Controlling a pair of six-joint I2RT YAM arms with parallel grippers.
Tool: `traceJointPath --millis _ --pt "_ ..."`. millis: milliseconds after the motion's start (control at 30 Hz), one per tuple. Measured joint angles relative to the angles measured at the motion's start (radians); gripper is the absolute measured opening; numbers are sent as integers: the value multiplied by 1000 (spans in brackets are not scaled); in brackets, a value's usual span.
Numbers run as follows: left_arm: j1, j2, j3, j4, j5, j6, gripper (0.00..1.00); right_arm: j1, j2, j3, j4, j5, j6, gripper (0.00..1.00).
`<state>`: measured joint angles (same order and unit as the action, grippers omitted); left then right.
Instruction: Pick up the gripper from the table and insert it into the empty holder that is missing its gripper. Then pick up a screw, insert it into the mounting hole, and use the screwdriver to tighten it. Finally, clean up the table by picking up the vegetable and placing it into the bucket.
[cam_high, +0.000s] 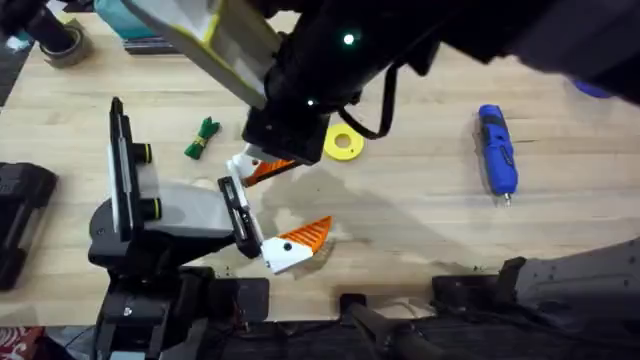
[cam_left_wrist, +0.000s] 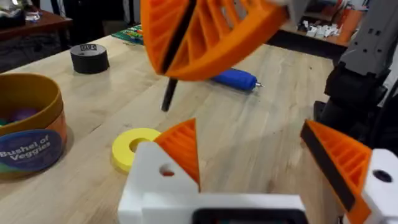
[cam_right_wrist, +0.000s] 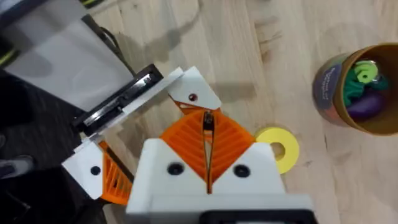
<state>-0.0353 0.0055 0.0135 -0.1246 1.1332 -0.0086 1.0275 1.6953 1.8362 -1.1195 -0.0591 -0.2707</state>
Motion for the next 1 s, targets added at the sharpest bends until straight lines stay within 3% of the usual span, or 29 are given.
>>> traceJointPath --millis 1000 --pt "0 0 0 0 0 0 986 17 26 0 2 -39 -18 6"
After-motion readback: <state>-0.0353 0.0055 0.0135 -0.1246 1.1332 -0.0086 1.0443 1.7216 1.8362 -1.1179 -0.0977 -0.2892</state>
